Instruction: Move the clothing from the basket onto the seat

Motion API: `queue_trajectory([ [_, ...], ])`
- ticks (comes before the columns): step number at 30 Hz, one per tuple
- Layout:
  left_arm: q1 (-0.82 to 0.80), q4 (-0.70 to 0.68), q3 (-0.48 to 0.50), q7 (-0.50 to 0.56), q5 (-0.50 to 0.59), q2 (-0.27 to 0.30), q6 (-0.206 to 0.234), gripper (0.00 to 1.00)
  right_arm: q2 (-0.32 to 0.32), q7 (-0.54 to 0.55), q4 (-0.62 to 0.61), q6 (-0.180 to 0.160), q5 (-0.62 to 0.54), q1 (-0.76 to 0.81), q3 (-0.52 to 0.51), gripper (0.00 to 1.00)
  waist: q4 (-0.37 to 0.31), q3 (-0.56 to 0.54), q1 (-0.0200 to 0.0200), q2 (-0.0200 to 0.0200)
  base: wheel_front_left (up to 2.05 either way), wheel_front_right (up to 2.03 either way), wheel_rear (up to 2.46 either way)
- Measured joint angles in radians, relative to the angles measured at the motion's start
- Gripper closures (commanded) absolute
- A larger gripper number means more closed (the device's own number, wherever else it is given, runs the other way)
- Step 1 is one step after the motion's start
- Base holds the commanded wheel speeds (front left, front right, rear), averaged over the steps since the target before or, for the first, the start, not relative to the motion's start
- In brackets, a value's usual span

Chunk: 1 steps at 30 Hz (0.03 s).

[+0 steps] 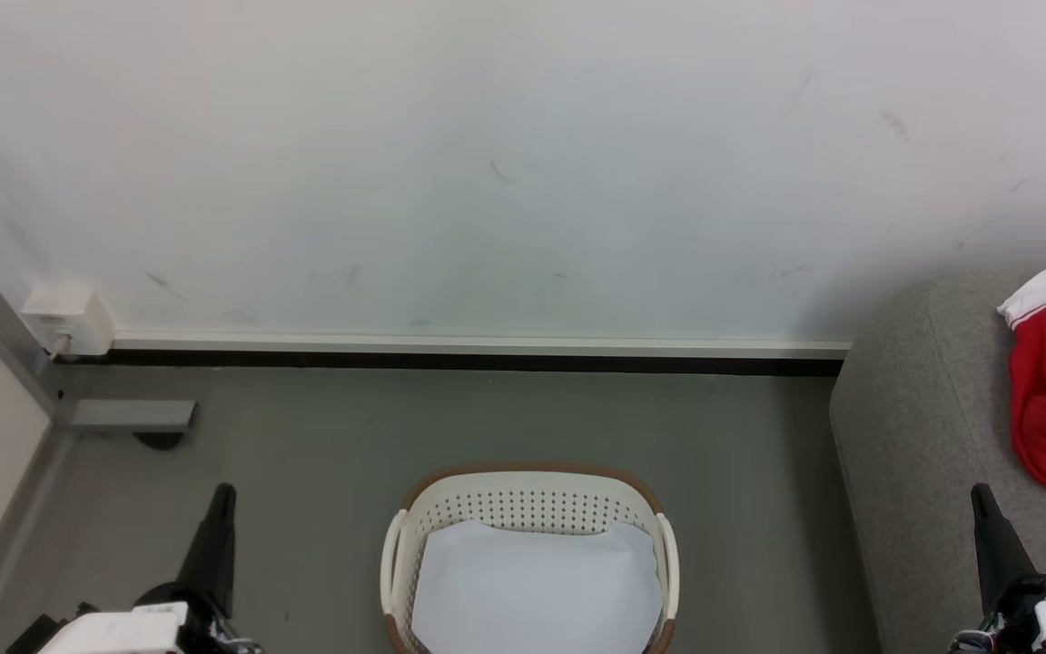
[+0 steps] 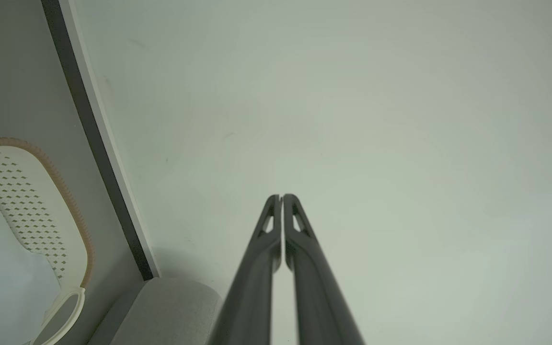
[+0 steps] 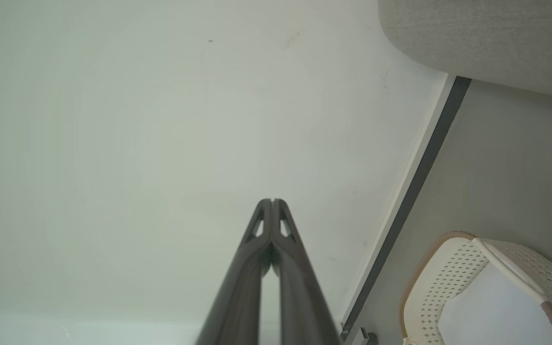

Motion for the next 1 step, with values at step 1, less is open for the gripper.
queue_trajectory([
  [1,0.000,0.000,0.000,0.000,0.000,0.000,0.000,1.00,0.000,0.000,0.000,0.000,0.000,0.000,0.000,1.00,0.000,0.000,0.0000,0.0000,0.00,0.00,0.00],
])
